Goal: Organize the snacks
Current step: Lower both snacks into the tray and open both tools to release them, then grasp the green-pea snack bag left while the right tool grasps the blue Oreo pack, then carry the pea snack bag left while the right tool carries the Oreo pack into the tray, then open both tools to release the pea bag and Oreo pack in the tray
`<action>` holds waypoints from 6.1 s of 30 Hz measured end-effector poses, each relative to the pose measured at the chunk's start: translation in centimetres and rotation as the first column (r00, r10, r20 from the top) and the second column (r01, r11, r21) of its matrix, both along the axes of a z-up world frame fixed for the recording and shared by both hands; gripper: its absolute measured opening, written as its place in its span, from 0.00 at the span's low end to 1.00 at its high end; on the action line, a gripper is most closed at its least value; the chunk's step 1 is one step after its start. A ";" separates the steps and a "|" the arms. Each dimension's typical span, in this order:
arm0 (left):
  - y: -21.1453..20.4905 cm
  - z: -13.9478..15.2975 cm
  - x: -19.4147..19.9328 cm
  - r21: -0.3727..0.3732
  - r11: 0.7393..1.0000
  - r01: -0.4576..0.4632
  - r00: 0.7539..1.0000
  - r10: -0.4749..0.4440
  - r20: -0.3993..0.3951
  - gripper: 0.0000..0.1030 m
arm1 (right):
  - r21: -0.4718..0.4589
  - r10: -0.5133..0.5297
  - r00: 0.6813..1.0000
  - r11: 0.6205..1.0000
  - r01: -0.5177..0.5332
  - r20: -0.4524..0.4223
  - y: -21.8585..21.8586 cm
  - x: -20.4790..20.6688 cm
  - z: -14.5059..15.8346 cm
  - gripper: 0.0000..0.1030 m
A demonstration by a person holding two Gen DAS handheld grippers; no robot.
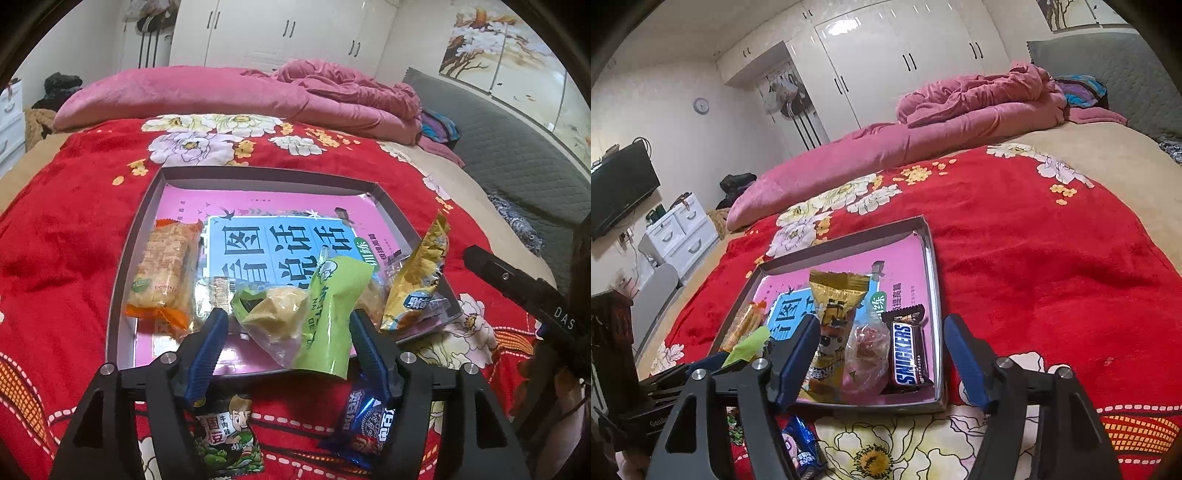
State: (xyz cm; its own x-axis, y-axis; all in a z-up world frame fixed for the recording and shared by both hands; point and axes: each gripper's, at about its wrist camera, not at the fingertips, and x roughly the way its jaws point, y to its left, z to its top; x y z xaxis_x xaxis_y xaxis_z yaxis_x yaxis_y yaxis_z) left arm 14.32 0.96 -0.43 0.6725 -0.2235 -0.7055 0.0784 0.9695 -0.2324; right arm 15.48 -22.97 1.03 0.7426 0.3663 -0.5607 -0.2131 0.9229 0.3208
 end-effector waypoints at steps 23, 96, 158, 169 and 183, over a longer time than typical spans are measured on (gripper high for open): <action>3.4 2.4 -3.5 -0.067 0.995 -0.069 0.995 0.073 0.069 0.75 | -0.055 0.185 0.983 0.981 -0.184 0.013 3.2 -3.7 0.8 0.78; 3.3 0.7 -3.2 0.047 0.997 -0.053 0.999 0.053 0.008 0.35 | -0.153 0.138 0.990 0.979 -0.137 -0.003 2.7 -4.2 0.5 0.53; 3.2 -1.3 2.0 0.026 0.995 -0.091 0.996 0.092 -0.016 0.35 | -0.144 0.103 0.987 0.982 -0.121 -0.124 4.5 0.9 -3.4 0.60; 3.9 -1.3 2.1 -0.016 0.994 -0.104 0.994 0.104 -0.025 0.46 | -0.161 0.090 0.990 0.981 -0.107 -0.110 4.2 0.5 -3.1 0.65; 4.1 -1.2 1.9 -0.013 0.994 -0.110 0.994 0.109 -0.024 0.57 | -0.177 0.062 0.993 0.981 -0.079 -0.097 3.4 0.2 -2.8 0.68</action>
